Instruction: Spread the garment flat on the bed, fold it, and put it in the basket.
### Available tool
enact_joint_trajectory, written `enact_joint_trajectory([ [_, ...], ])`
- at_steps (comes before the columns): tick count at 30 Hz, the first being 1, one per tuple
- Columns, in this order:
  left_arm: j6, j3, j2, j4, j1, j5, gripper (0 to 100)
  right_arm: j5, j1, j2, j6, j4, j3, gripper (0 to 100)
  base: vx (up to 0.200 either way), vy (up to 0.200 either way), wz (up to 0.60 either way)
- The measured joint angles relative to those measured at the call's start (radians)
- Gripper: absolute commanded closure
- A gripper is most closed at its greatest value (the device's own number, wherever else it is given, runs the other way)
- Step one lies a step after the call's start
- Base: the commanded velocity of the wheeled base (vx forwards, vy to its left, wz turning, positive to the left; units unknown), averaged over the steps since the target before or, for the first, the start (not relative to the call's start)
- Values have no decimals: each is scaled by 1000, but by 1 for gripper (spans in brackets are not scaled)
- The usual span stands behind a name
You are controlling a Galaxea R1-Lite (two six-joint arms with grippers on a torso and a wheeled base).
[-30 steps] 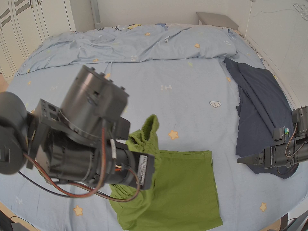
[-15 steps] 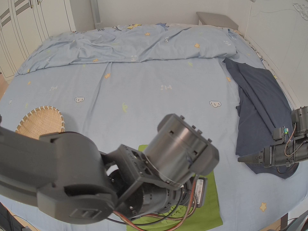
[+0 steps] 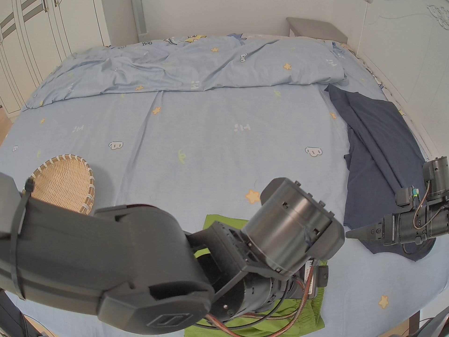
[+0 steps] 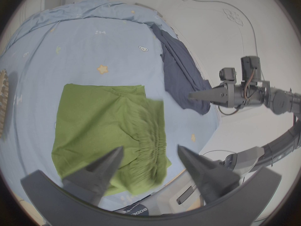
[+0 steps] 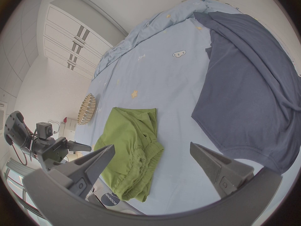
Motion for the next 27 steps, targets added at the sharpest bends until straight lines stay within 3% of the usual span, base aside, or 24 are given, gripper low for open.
enact_joint_trajectory([
  [6,-45,-24,-1,1,14,-15,0,2,6,0,1,1,1,0,0,0,0],
  [11,-50,-7,-41,11,91,-83,0,5,19,-4,6,4,2,0,0,0,0],
  [17,-35,82,-141,12,268,-374,0,8,66,-22,21,9,9,0,0,0,0],
  [21,44,204,-201,-4,437,-551,0,8,111,-39,41,9,16,0,0,0,0],
  [27,336,395,-214,-84,655,-682,0,9,159,-70,62,9,26,0,0,0,0],
])
